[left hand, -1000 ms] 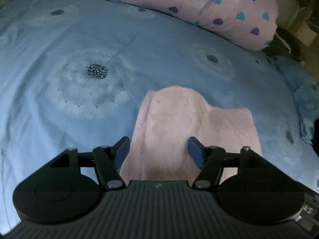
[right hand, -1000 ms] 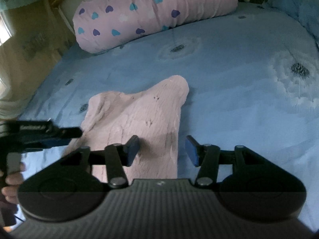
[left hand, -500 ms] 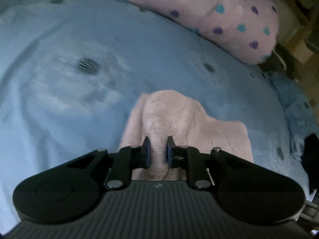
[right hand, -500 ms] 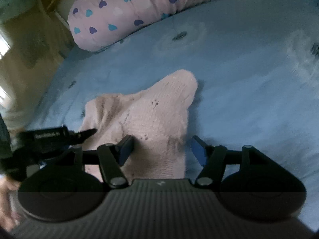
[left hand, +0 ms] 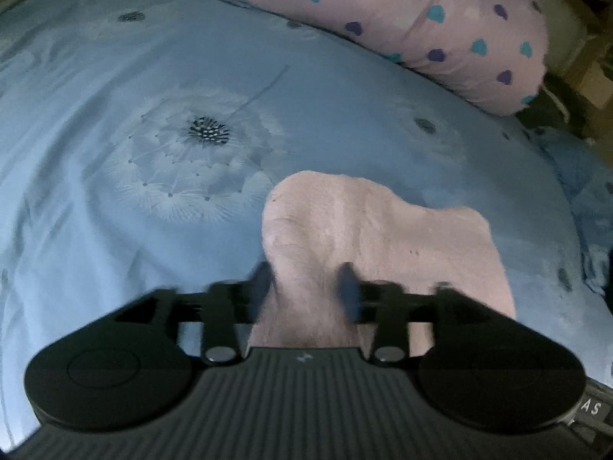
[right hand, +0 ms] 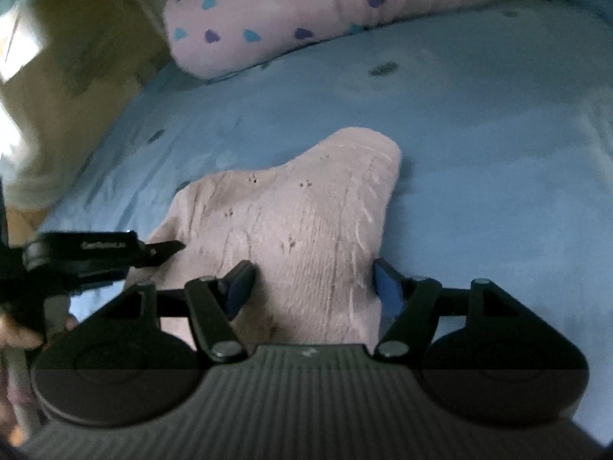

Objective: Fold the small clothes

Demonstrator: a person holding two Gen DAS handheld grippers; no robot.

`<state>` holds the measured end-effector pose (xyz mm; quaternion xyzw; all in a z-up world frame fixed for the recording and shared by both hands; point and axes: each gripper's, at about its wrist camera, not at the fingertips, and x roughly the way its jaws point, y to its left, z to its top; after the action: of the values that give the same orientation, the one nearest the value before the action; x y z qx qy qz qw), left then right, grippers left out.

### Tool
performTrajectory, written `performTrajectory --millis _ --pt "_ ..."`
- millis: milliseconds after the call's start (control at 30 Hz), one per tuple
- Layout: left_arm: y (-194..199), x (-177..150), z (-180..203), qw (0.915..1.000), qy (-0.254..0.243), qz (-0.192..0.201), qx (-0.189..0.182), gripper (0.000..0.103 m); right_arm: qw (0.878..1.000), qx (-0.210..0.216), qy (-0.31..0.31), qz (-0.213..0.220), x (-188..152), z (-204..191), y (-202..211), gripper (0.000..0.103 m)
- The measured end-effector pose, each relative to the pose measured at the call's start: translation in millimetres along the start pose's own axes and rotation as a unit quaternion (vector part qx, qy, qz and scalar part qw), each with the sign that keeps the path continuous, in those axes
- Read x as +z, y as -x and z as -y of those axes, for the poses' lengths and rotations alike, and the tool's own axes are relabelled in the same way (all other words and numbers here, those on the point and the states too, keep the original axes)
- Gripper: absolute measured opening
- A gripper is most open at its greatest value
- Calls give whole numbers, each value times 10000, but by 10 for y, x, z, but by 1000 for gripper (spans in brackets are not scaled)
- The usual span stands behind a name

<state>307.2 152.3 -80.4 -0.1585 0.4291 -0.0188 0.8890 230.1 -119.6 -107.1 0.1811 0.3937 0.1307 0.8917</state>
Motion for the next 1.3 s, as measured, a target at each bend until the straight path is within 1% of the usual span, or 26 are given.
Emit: performTrajectory --millis 100,167,267,333,400,500,567,633,667,700,733,767,833,933,967,1067,1167,1233,1300 --pt "162 -80 29 9996 -225 -46 -166 69 9998 93 -191 -6 -110 72 186 71" --pt "263 -162 56 9987 -434 -128 -225 71 9996 124 -262 -49 -211 79 266 71" --pt "310 -308 60 9968 -747 -273 -57 73 9994 117 -304 -116 -389 108 359 71" --pt "288 -391 28 9956 -886 -311 18 77 9993 99 -260 -248 -516 128 361 71" --pt "255 -425 -15 9957 -862 -329 48 80 9987 79 -293 -401 -627 156 296 70" --pt "252 -420 -43 9969 -708 -346 48 81 9992 48 -164 -366 -710 125 267 70" --pt "285 -390 -45 9977 -592 -323 -81 81 9989 40 -69 -466 -665 67 291 70" --pt "316 -369 -61 9979 -488 -314 -286 87 9991 129 -100 -402 -605 51 359 70" --pt "327 -359 -54 9980 -453 -309 -328 94 9993 177 -93 -314 -560 46 386 71" --pt "335 -357 -55 9980 -424 -278 -369 99 9995 198 -90 -217 -515 46 408 74" --pt "337 -357 -52 9980 -417 -241 -409 100 9997 209 -95 -95 -467 52 427 77" --pt "330 -358 -46 9979 -429 -215 -433 101 9997 220 -98 1 -418 62 425 84" --pt "270 -356 -39 9978 -466 -284 -375 101 9998 181 -100 31 -330 82 361 84" --pt "142 -372 -51 9979 -477 -426 -78 101 9998 122 -152 -78 -264 131 199 84" --pt "107 -381 -66 9980 -455 -441 -60 102 9996 171 -166 -132 -265 154 153 84" --pt "40 -403 -116 9982 -314 -485 -167 102 9986 363 -187 -332 -253 178 -7 84" --pt "-7 -405 -121 9979 -375 -495 -187 103 9979 458 -140 -439 -264 174 -124 84" --pt "-37 -401 -126 9976 -394 -517 -227 103 9973 506 -190 -507 -265 171 -203 86" --pt "-49 -400 -132 9974 -439 -517 -254 103 9973 519 -115 -497 -255 138 -248 88"
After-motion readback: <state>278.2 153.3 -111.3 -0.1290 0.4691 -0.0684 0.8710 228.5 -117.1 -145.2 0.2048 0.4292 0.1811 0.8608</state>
